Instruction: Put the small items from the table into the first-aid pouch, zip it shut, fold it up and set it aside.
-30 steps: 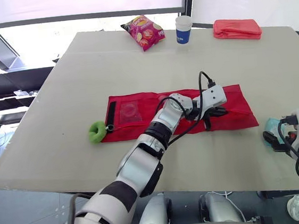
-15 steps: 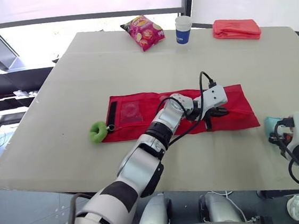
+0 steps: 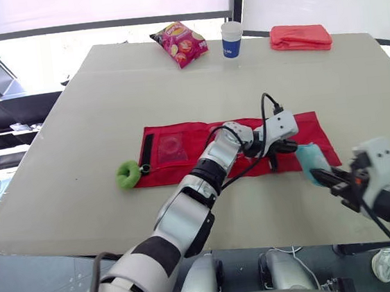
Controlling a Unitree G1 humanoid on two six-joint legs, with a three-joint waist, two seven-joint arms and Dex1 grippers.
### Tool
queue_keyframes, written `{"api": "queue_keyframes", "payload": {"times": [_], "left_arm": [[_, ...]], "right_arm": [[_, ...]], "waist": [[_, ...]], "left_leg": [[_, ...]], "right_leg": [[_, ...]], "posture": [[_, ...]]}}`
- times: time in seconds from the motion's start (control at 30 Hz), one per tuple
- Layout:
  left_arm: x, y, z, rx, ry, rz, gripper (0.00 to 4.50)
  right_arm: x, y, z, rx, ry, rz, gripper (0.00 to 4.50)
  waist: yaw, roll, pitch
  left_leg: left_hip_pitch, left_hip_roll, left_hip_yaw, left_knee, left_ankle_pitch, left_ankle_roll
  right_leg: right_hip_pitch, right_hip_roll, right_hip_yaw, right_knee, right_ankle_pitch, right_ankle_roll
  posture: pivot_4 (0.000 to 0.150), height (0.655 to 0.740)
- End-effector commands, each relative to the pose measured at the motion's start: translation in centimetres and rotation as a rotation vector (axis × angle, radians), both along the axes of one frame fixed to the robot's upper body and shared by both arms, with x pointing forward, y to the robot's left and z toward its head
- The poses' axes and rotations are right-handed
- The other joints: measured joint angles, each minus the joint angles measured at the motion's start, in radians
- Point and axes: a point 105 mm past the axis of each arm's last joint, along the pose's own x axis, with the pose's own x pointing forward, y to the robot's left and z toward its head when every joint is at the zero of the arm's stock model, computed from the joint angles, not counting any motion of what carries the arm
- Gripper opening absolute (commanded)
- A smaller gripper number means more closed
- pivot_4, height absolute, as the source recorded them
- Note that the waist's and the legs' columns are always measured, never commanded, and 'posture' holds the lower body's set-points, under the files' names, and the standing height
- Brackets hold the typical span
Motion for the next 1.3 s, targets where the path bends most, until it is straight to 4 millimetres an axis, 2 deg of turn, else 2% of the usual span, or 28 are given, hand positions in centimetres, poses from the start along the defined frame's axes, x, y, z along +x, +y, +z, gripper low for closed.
{"api": "queue_keyframes", "payload": {"times": [0.03,0.2,0.3,0.47,0.53,0.6,0.63,0.7,0.73,0.87,0.97,1.0,1.03,1.1,1.13,1.2,1.23,1.3], "left_arm": [[-0.8,-0.7,2.2,-0.058,-0.036,-0.054,0.00],[-1.6,-0.7,2.4,-0.061,-0.027,-0.083,0.00],[-2.2,-0.5,1.8,-0.045,-0.013,-0.100,0.00],[-2.8,-0.1,0.8,-0.014,0.009,-0.111,0.00],[-2.9,-0.1,0.6,-0.013,0.018,-0.108,0.00],[-2.7,-0.2,0.7,-0.015,0.026,-0.096,0.00],[-2.6,-0.2,0.7,-0.017,0.031,-0.088,0.00],[-2.3,0.0,0.8,-0.014,0.030,-0.075,0.00],[-2.0,0.0,0.8,-0.014,0.033,-0.066,0.00],[-1.6,0.1,0.9,-0.013,0.035,-0.048,0.00],[-1.4,0.0,1.0,-0.014,0.033,-0.046,0.00],[-1.4,-0.1,1.1,-0.016,0.033,-0.045,0.00],[-1.4,-0.1,1.1,-0.017,0.033,-0.046,0.00],[-1.4,-0.2,1.2,-0.021,0.034,-0.050,0.00],[-1.5,-0.2,1.2,-0.022,0.034,-0.053,0.00],[-1.7,-0.2,1.2,-0.023,0.035,-0.060,0.00],[-1.8,-0.2,1.2,-0.022,0.035,-0.064,0.00],[-1.9,-0.2,1.0,-0.019,0.036,-0.070,0.00]], "right_arm": [[1.5,-0.5,-1.1,-0.080,0.027,-0.046,0.22],[3.3,-0.4,-1.0,-0.105,0.003,-0.079,0.22],[4.7,-0.5,-0.4,-0.053,-0.046,-0.135,0.22],[6.6,0.8,0.3,0.015,-0.123,-0.137,0.22],[6.7,1.5,-0.2,0.018,-0.116,-0.092,0.22],[6.5,1.4,-0.8,0.003,-0.116,-0.083,1.24],[6.4,1.1,-0.7,0.006,-0.129,-0.095,1.60],[5.5,0.6,-0.1,0.010,-0.157,-0.105,2.48],[4.5,0.4,0.5,0.006,-0.168,-0.080,2.95],[0.9,-0.2,1.4,-0.057,-0.180,-0.010,2.95],[-0.4,-0.5,1.4,-0.096,-0.170,0.009,2.95],[-0.5,-0.5,1.3,-0.078,-0.165,0.009,2.58],[-0.6,-0.3,1.1,-0.060,-0.158,0.014,2.45],[-0.5,0.3,0.5,-0.049,-0.137,0.033,1.69],[-0.2,0.5,0.1,-0.048,-0.130,0.033,1.00],[0.9,0.7,-0.7,-0.060,-0.117,0.017,0.47],[1.6,0.7,-1.0,-0.073,-0.115,0.005,0.05],[3.8,0.5,-1.4,-0.086,-0.140,-0.049,0.05]], "waist": [[0.001,0.001,0.000],[-0.002,0.001,-0.001],[-0.001,0.001,0.000],[-0.003,0.001,0.000],[-0.004,0.001,0.000],[-0.004,0.001,-0.001],[-0.003,0.001,-0.001],[-0.002,0.001,0.000],[0.001,0.002,0.000],[-0.001,0.002,0.000],[-0.003,0.002,0.000],[-0.004,0.002,0.000],[-0.005,0.002,0.000],[-0.004,0.002,0.000],[-0.004,0.002,0.000],[-0.004,0.002,0.000],[-0.003,0.002,0.000],[-0.003,0.002,0.000]], "left_leg": [[-0.001,0.000,0.001,0.000,0.000,0.000],[-0.001,0.000,0.001,-0.001,0.000,0.000],[-0.001,0.000,0.001,0.000,0.000,0.000],[-0.001,0.000,0.001,0.000,0.000,0.000],[0.000,0.000,0.002,0.000,0.000,0.000],[0.001,0.000,0.002,0.000,0.000,0.000],[0.001,0.000,0.002,0.000,0.000,0.000],[0.001,0.000,0.002,0.000,0.000,0.000],[0.001,0.000,0.002,0.000,0.000,0.000],[0.000,-0.001,0.001,0.000,0.000,0.000],[0.000,0.000,0.001,0.000,0.000,0.000],[0.001,0.000,0.001,0.000,0.000,0.000],[0.001,0.000,0.001,0.000,0.000,0.000],[0.001,0.000,0.001,0.000,0.000,0.000],[0.001,0.000,0.001,0.000,0.000,0.000],[0.001,0.000,0.001,0.000,0.000,0.000],[0.001,0.000,0.001,0.000,0.000,0.000],[0.001,0.000,0.002,0.000,0.000,0.000]], "right_leg": [[-0.002,0.000,0.000,0.000,0.000,0.000],[-0.002,0.000,0.000,0.000,0.000,0.000],[-0.002,0.000,-0.001,0.000,0.000,0.000],[-0.002,0.001,0.000,0.001,0.000,0.000],[-0.002,0.001,0.000,0.002,0.000,0.000],[-0.002,0.001,0.000,0.003,0.000,0.000],[-0.002,0.001,0.000,0.003,0.000,0.000],[-0.002,0.001,0.000,0.004,0.000,0.000],[-0.002,0.001,0.000,0.004,0.000,0.000],[-0.002,0.001,0.000,0.002,0.000,0.000],[-0.001,0.001,-0.001,0.002,0.000,0.000],[-0.001,0.001,-0.001,0.002,0.000,0.000],[-0.001,0.001,0.000,0.002,0.000,0.000],[-0.001,0.001,0.000,0.002,0.000,0.000],[-0.002,0.001,0.000,0.002,0.000,0.000],[-0.002,0.001,0.000,0.002,0.000,0.000],[-0.002,0.001,0.000,0.002,0.000,0.000],[-0.002,0.001,0.001,0.002,0.000,0.000]], "posture": [[0.150,0.7400],[0.150,0.7400],[0.150,0.7400],[0.150,0.7400],[0.150,0.7400],[0.150,0.7400],[0.150,0.7400],[0.150,0.7400],[0.150,0.7400],[0.150,0.7400],[0.150,0.7400],[0.150,0.7400],[0.150,0.7400],[0.150,0.7400],[0.150,0.7400],[0.150,0.7400],[0.150,0.7400],[0.150,0.7400]]}}
